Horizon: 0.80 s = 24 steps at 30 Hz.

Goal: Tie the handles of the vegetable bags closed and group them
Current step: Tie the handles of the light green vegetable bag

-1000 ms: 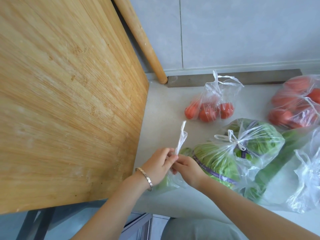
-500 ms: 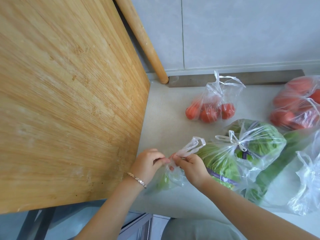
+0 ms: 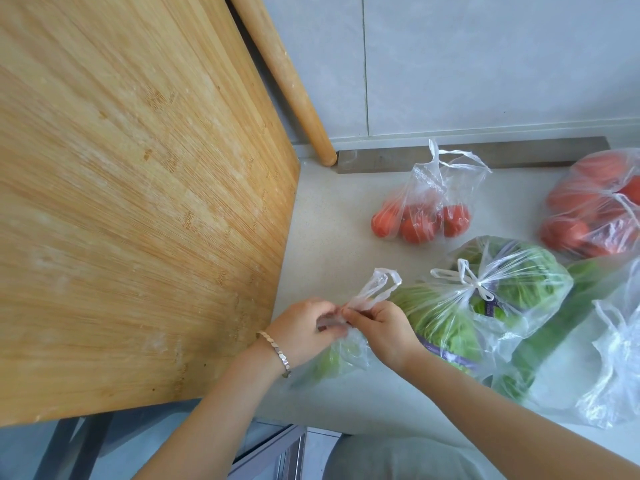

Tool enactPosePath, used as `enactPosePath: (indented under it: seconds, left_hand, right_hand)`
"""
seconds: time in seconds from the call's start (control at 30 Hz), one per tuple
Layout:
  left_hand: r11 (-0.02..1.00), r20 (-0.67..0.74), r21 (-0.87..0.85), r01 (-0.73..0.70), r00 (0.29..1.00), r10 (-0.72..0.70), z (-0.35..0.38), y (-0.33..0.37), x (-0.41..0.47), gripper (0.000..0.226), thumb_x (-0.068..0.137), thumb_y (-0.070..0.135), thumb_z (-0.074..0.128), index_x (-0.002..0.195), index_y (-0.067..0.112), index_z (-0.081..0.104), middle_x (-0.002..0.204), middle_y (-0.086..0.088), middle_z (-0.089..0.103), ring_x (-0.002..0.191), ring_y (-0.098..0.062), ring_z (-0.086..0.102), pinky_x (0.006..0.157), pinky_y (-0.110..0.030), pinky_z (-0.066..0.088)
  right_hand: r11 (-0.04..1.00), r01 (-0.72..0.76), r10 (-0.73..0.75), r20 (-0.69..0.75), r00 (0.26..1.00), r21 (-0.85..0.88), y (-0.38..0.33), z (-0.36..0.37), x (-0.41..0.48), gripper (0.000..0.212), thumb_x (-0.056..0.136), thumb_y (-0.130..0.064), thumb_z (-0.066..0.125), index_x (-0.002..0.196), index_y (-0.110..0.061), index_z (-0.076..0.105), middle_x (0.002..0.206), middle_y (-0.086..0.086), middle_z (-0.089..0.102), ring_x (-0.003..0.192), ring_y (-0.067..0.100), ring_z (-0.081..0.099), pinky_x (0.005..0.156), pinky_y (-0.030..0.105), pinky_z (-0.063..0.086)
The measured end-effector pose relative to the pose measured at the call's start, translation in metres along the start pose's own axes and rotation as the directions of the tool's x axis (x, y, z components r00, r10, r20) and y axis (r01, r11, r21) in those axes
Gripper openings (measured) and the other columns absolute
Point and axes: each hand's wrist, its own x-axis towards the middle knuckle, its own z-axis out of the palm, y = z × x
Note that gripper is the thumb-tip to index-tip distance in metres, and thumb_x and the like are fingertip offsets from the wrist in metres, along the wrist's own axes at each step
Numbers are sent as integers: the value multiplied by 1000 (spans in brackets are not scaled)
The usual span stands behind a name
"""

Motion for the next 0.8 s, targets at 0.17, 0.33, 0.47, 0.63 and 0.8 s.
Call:
enactPosePath:
  seconds: [0.17,0.33,0.47,0.63,0.8]
  left_hand:
    - [999,-115,-40,-28,993,23,5,-3,-2,15,83,20,63,79,14,75,61,7,42,58,-2,44,59,-10,34]
    - [990,-195,-132,54,978,-80,23,-5,-4,35,83,18,63,49,25,60,52,7,41,50,-1,43,51,-15,29]
    - [889,-132,-436,143,967,-220,31,-6,-6,31,82,20,63,54,33,67,65,-5,66,67,-9,53,68,-25,41]
    - [602,48,-739,301,916,-399,28,-3,-3,16,87,6,57,72,12,58,29,12,37,28,1,31,34,-9,23]
    - [734,14,-634,243,953,-304,25,-5,1,14,85,19,59,73,13,63,48,12,54,47,0,47,54,-9,37]
  right_hand:
    - [994,-100,106,-148,983,47,4,4,1,27,87,-14,58,71,7,65,61,8,57,54,9,47,49,12,37]
    - [989,-146,145,-179,973,4,0,11,7,22,81,-13,63,63,0,61,56,8,56,53,16,45,55,25,37]
    - [991,-118,102,-197,975,-70,-9,8,8,23,71,-16,75,83,-18,55,64,-4,59,56,11,54,52,19,41]
    - [960,74,-88,-40,995,-269,-11,4,0,16,76,-16,73,92,-17,69,80,-3,61,73,14,61,61,5,43]
    - [763,330,-341,87,936,-556,-1,4,-5,24,81,0,60,99,-10,72,93,7,63,80,18,59,71,10,42]
